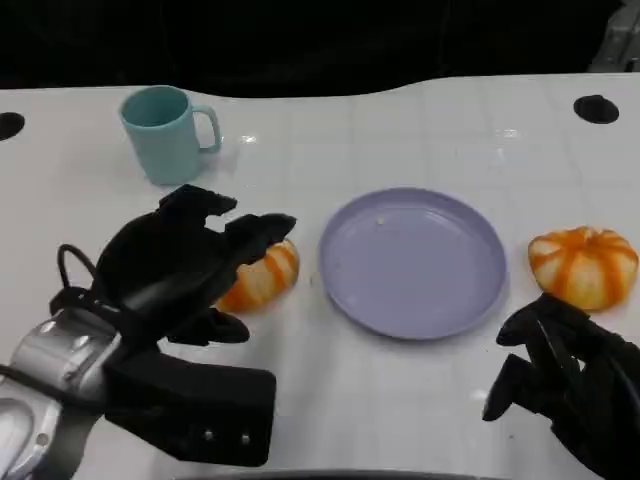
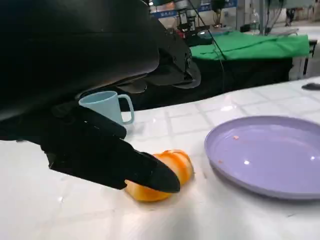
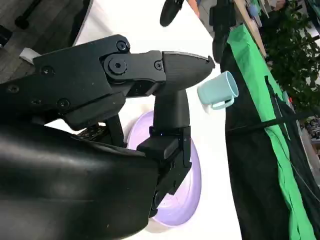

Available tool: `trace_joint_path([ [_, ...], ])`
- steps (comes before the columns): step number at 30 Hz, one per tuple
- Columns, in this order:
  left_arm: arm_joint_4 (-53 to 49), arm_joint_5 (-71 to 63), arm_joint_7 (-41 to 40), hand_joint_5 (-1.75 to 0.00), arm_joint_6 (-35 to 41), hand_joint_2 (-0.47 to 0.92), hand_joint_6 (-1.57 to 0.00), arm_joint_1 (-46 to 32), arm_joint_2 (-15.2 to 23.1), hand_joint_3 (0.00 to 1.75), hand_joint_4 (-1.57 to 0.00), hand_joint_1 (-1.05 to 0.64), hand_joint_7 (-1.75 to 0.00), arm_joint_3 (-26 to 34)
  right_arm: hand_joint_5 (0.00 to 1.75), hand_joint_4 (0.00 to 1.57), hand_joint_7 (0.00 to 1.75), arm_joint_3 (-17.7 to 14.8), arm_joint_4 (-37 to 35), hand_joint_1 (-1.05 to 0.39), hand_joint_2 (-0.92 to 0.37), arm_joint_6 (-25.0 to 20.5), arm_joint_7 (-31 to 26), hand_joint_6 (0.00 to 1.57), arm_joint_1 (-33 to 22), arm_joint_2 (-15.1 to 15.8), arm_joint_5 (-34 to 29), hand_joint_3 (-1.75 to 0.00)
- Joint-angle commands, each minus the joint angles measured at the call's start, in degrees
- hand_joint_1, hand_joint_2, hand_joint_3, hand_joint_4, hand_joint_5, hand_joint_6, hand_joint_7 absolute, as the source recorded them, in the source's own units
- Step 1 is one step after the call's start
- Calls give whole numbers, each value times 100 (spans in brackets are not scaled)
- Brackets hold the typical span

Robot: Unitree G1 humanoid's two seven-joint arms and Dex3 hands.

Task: Grasp the bread from the table and place it into the plate.

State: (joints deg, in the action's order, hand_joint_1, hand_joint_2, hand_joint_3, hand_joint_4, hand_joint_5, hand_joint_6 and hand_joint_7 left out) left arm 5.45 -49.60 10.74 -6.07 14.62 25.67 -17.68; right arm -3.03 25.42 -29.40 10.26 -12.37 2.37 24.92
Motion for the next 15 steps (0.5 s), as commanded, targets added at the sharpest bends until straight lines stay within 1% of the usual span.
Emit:
trace_joint_path([
  [1, -361, -383, 27, -31, 192, 69, -26, 291, -29, 0, 0, -34, -1, -245, 175, 64, 159, -26, 36, -45, -92, 51, 9, 52, -37, 44, 19, -37],
  [3, -521, -480, 51, -27, 291, 69, -24, 399, -107, 0, 0, -30, 0, -346, 175, 64, 159, -34, 42, -46, -92, 35, 6, 52, -40, 36, 38, -36],
  [6, -807, -478, -11, -26, 331, 69, -24, 549, -203, 0, 0, -25, 0, -440, 175, 64, 160, -48, 74, -46, -92, -26, -25, 52, -41, 26, 69, -36],
  [10, -1243, -406, 105, -22, 443, 70, -22, 822, -343, 1, 0, -24, 0, -559, 175, 64, 160, -30, 62, -46, -92, 27, 7, 52, -47, 54, 21, -36],
  [15, -2375, -452, 127, -24, 725, 70, -22, 1436, -690, 0, -1, -27, 0, -854, 175, 65, 160, -46, 72, -46, -92, 24, 32, 52, -63, 69, 40, -36],
])
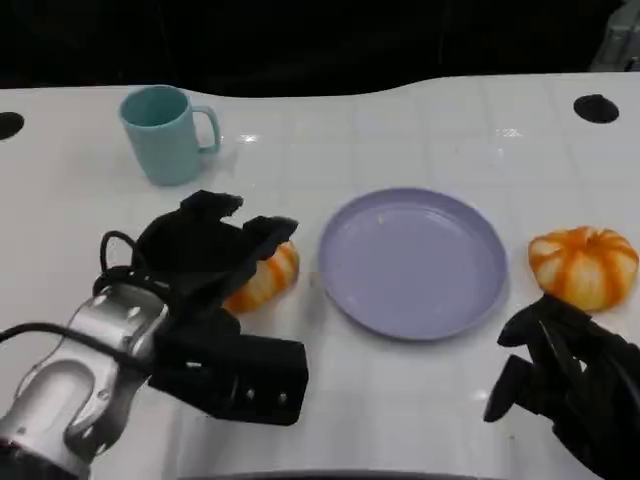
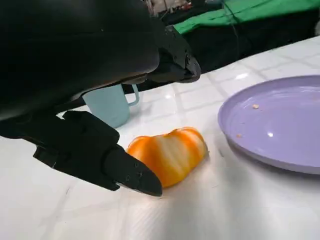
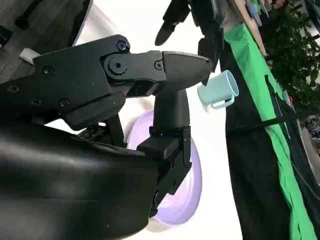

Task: Grasp the bread from the table and place it into the plate.

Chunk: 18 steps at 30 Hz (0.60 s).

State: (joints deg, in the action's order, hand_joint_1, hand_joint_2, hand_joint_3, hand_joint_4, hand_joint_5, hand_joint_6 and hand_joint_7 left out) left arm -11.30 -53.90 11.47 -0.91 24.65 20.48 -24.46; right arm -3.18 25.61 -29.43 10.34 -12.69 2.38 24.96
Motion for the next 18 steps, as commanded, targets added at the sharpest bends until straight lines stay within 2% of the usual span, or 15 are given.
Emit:
trace_joint_path([
  [1, -868, -14, 55, -24, 257, 70, -21, 526, -220, 0, 0, -29, 0, -220, 175, 65, 160, -38, 56, -46, -92, 13, 25, 52, -32, 68, 49, -36],
  [12, -3497, 364, -220, -20, 570, 73, -18, 1822, -1017, 1, 0, -36, -1, -476, 175, 64, 158, -70, 52, -46, -92, 41, 105, 52, -71, 68, 78, -35],
  [18, -4418, 582, -476, -19, 513, 74, -19, 2214, -1245, 1, -1, -33, 0, -599, 175, 64, 158, -75, 90, -46, -92, 15, 99, 52, -92, 74, 92, -36],
])
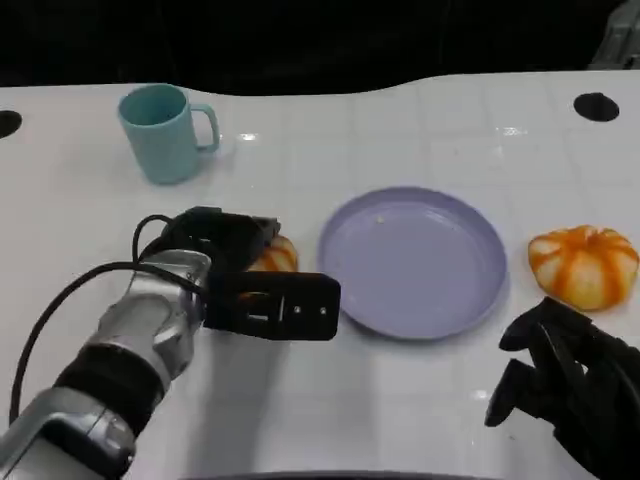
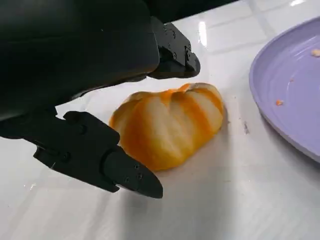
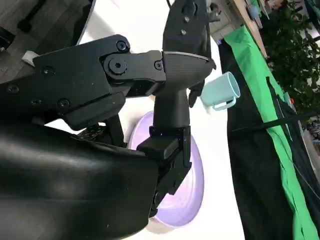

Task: Grasp the bread from the table and place it into the plate.

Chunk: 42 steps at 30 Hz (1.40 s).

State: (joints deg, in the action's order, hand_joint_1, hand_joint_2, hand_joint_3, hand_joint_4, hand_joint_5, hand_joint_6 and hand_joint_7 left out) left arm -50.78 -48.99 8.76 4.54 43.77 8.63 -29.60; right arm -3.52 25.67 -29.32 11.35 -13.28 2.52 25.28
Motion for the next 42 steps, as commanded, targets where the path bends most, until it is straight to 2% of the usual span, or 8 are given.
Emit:
trace_joint_path([
  [1, -631, 120, -225, -19, -41, 75, -19, 372, -104, 1, -1, -34, -1, -102, 175, 64, 158, -45, 94, -47, -92, -8, 0, 52, -35, 66, 66, -35],
  [16, -2025, 502, -140, -16, -312, 76, -22, 982, -388, 0, -9, -34, -1, -333, 175, 64, 159, -32, 148, -47, -92, -19, -29, 51, -58, 55, 59, -35],
  [24, -2204, 508, -1206, -16, -699, 91, -44, 677, -343, 4, -50, -19, -5, -407, 175, 64, 159, -67, 199, -47, -92, -52, -25, 51, -87, 69, 101, -35],
  [28, -2300, 488, -1811, -57, -936, 92, -92, 567, -280, 14, -84, -23, -6, -443, 175, 64, 159, -98, 207, -47, -92, -94, -19, 51, -83, 73, 147, -35],
  [32, -2351, 406, -2271, -153, -1056, 92, -114, 520, -227, 23, -74, -28, -4, -549, 175, 65, 159, -96, 195, -47, -92, -55, -11, 52, -89, 82, 140, -35],
  [36, -2323, 478, -2583, -173, -1239, 92, -120, 515, -191, 27, -78, -28, -6, -505, 175, 65, 159, -99, 182, -47, -92, -44, -16, 52, -84, 68, 143, -34],
  [38, -2293, 539, -2679, -174, -1294, 92, -92, 547, -193, 23, -79, -26, -85, -449, 175, 65, 159, -90, 181, -47, -92, -37, -24, 51, -80, 69, 123, -35],
  [42, -2217, 730, -2859, -175, -1445, 92, -76, 617, -205, 25, -82, -23, -116, -248, 175, 65, 160, -76, 178, -47, -92, -58, -59, 51, -56, 66, 99, -36],
])
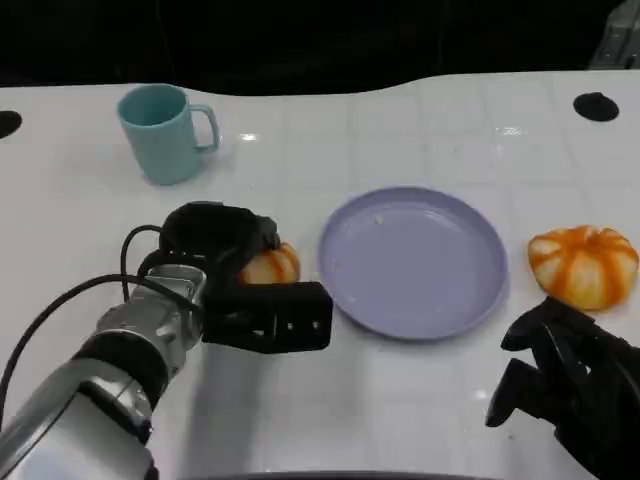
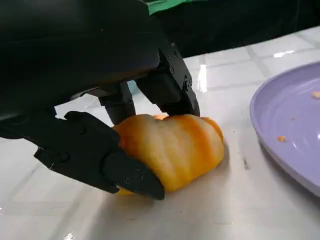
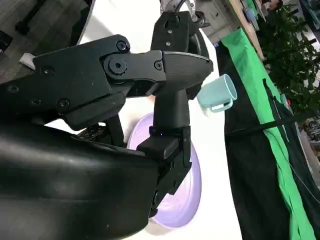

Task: Grasp the bread from the table and place it into the plate.

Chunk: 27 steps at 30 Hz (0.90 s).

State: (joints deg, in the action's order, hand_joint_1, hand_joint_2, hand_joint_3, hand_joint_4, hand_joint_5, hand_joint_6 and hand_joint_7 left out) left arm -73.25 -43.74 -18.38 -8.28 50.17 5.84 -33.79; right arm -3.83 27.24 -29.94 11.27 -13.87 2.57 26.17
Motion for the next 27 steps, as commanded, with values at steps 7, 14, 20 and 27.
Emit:
trace_joint_path([
  [7, 254, 549, 12, -175, 163, 92, -69, 221, -20, 33, -76, -23, -97, 529, 175, 65, 159, -48, -19, -47, -92, 5, -56, 53, 25, 57, 12, -35],
  [14, 627, 752, 156, -175, 373, 88, -70, 497, -38, 28, -81, -17, -112, 746, 175, 65, 159, -12, -45, -46, -92, 37, -66, 53, 48, 55, -19, -35],
  [20, 870, 641, 257, -175, 663, 92, -72, 741, -140, 26, -78, -23, -42, 642, 175, 64, 159, 0, -72, -45, -92, 63, -47, 52, 48, 40, -12, -36],
  [27, 1101, 516, 137, -175, 217, 92, -84, 822, -286, 20, -81, -23, -80, 439, 175, 64, 161, 31, -37, -46, -92, 32, -92, 51, 44, 45, -59, -36],
])
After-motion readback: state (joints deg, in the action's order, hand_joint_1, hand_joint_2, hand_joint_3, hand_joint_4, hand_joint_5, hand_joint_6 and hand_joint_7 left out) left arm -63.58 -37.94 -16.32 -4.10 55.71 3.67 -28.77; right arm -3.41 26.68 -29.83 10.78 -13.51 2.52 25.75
